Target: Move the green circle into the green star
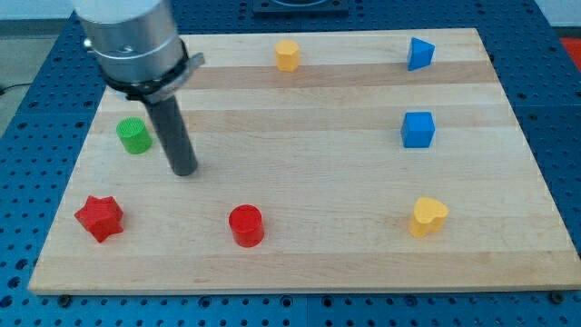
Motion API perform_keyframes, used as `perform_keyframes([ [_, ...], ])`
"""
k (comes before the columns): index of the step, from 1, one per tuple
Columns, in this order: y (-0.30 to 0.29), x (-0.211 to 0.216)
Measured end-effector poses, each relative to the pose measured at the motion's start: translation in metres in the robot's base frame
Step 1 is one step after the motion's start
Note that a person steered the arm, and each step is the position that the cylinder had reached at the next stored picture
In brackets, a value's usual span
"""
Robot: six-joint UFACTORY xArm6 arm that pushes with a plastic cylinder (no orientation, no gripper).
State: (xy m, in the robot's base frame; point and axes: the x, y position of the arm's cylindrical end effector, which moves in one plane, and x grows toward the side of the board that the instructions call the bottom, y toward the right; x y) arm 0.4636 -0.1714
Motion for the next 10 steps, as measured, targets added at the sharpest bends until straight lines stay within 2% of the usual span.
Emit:
perform_keyframes([
  [1,-0.044,-0.015],
  [3,-0.049,-0.091],
  [4,-0.052,-0.064],
  [5,-0.087,-0.009],
  [6,-0.108,-0.017],
  [7,-0.108,-0.071],
  [10,-0.063,-0.095],
])
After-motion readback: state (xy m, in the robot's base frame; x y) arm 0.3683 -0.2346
